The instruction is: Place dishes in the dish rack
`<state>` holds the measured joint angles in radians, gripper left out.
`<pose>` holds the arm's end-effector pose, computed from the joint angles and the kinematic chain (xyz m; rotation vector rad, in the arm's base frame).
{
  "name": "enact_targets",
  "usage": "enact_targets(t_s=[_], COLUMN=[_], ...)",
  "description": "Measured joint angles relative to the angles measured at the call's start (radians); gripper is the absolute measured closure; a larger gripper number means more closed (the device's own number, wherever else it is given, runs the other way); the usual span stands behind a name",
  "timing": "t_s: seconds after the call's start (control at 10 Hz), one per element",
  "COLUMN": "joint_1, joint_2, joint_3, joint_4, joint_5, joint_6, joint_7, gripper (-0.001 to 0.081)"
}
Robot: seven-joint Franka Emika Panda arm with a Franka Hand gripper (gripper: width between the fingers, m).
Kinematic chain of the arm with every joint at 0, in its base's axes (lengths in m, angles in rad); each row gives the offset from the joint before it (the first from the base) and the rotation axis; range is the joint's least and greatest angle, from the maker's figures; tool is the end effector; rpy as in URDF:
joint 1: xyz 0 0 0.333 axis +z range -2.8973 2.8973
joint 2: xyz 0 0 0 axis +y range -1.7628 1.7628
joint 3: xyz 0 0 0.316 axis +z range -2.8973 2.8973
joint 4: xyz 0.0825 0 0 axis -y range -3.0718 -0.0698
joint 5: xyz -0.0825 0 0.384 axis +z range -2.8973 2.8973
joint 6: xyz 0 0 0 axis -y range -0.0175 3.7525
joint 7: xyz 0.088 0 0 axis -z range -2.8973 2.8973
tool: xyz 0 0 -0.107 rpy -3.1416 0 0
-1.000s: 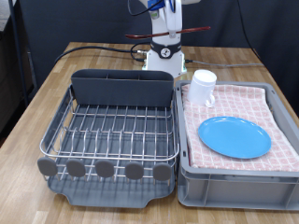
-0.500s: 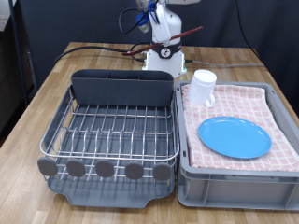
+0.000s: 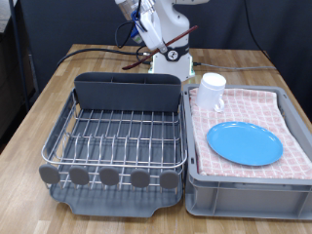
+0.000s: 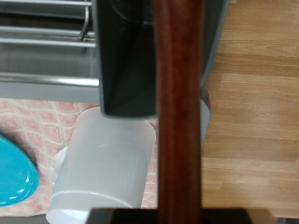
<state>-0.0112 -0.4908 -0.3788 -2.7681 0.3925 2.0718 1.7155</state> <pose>0.3228 -0.0970 0.3377 -1.1830 2.5673 0.7358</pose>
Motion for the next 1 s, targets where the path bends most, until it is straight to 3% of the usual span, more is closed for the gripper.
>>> enact_targets(t_s=[0.3,1.0], joint_1=[-0.009,0.027], joint_2=[0.004,0.042], joint_3=[0.010,-0.094], joint_4=[0.000,0.012], joint_5=[-0.036,0.102], joint_6=[0.007,-0.066], joint_7=[0.011,-0.142], gripper=[0.0722,0.0722])
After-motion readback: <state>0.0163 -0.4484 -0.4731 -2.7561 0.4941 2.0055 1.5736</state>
